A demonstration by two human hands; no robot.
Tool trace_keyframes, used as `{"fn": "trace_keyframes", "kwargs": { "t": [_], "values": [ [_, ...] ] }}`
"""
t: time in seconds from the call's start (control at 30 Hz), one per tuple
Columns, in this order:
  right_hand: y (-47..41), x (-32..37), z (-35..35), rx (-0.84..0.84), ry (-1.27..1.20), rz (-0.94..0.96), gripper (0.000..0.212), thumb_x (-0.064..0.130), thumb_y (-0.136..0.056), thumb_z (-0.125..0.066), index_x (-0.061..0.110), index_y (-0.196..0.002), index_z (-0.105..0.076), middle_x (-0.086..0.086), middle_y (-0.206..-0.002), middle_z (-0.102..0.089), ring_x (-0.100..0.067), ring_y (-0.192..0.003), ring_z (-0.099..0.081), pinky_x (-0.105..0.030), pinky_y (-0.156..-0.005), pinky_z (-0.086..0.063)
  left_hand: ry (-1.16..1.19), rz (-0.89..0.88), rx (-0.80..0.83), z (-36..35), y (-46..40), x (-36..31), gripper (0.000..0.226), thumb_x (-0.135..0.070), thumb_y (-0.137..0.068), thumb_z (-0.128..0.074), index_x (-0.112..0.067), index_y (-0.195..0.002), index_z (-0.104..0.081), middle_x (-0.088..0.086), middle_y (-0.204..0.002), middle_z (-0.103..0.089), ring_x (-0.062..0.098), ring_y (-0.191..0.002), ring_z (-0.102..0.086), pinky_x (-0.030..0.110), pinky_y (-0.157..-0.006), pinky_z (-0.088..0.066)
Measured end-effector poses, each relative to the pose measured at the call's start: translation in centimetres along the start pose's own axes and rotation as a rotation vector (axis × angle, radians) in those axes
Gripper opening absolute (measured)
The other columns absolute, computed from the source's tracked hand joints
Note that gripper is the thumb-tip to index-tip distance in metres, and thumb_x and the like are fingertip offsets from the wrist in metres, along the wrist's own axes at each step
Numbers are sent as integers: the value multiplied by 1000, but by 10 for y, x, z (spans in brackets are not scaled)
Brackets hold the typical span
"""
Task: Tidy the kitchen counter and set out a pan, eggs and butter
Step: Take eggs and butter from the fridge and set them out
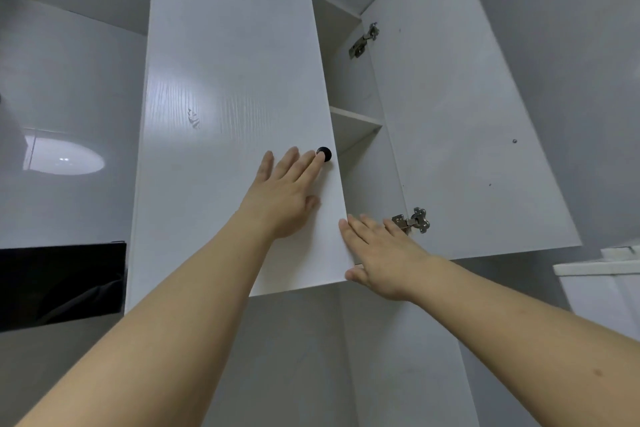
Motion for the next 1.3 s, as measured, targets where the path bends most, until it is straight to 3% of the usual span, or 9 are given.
{"fn": "trace_keyframes", "kwargs": {
  "t": [0.3, 0.5, 0.93, 1.3],
  "values": [
    [-33, 2, -39, -1, -12, -3, 72, 51, -101, -23, 23, -149, 22, 6, -159, 22, -20, -147, 18, -48, -119, 5, -186, 6, -73, -39, 1, 10, 62, -46, -101, -15, -23, -154, 10, -3, -163, 3, 21, -149, 8, 49, -118, 11],
    [-47, 2, -47, 9, 16, 11, 70, 46, -102, -27, 26, -150, 21, 6, -159, 23, -22, -147, 17, -48, -119, 4, -247, 25, -86, -50, 3, 13, 62, -46, -101, -14, -19, -155, -2, 0, -163, -2, 23, -150, 4, 51, -117, 10],
    [-62, -1, -49, 116, -20, 47, 81, 23, -98, -38, 30, -148, 25, 6, -160, 17, -24, -148, 12, -49, -119, 4, -291, 64, -82, -57, 5, 10, 59, -40, -102, -15, -16, -155, -5, 1, -163, -2, 25, -150, 4, 53, -117, 10],
    [-64, 1, -49, 119, -26, 41, 81, 25, -98, -39, 30, -148, 24, 4, -161, 14, -24, -148, 10, -48, -119, 3, -311, 65, -64, -57, 4, 10, 59, -40, -102, -16, -17, -155, -4, 1, -163, 0, 24, -149, 5, 53, -116, 11]
  ]
}}
Point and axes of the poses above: each hand's wrist, its own y-axis away from the middle knuckle, its own z-axis out of the back of the hand, x = y × z, the point moved 1 cm from there along -y, towards the middle knuckle
